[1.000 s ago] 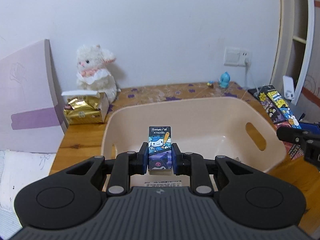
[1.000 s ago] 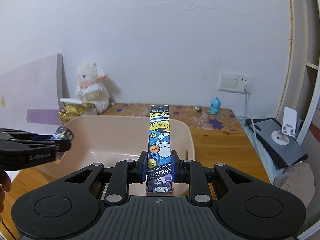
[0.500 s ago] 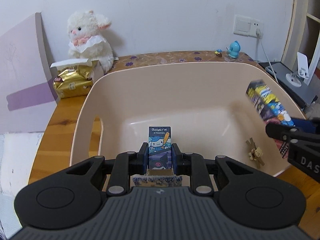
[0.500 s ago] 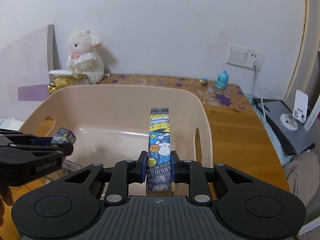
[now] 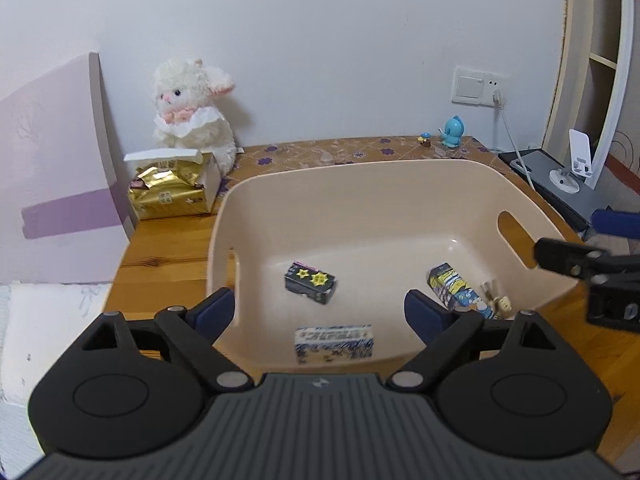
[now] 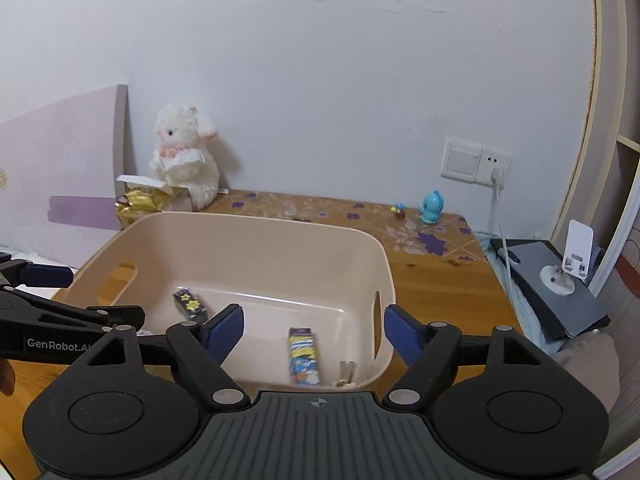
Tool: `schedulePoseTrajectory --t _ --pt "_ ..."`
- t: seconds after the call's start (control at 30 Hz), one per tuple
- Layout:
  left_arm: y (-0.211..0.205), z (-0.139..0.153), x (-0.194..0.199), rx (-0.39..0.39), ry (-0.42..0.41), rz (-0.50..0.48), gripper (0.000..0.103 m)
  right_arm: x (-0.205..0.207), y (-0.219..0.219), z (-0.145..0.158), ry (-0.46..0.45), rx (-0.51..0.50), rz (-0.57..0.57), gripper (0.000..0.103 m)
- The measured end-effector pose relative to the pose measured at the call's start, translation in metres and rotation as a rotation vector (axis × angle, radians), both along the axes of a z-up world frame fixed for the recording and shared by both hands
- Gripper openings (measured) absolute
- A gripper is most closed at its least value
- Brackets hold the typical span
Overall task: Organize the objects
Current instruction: 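Carry both boxes over the basket and release them inside, then grasp the blue cartoon tissue pack with the left gripper while the right grasps the green scrunchie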
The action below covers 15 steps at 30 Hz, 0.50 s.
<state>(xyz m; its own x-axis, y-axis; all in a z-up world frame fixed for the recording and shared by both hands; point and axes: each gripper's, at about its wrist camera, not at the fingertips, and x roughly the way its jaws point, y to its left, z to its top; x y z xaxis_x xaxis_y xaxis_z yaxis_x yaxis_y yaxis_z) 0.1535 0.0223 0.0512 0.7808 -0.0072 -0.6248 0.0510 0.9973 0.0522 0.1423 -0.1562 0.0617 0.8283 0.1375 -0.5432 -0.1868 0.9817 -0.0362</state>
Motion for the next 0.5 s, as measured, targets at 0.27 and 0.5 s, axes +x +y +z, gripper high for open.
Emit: schedulePoseTrajectory --t 0.27,0.5 --pt "0.016 -0.008 -0.03 0.033 0.016 -0.002 0.093 -0.032 -0.001 -0.008 0.019 -0.012 0.025 0.096" --pt "0.023 -0.037 -0.04 0.031 0.092 0.004 0.093 -0.035 -0.005 -0.041 0.126 0.02 0.032 0.096"
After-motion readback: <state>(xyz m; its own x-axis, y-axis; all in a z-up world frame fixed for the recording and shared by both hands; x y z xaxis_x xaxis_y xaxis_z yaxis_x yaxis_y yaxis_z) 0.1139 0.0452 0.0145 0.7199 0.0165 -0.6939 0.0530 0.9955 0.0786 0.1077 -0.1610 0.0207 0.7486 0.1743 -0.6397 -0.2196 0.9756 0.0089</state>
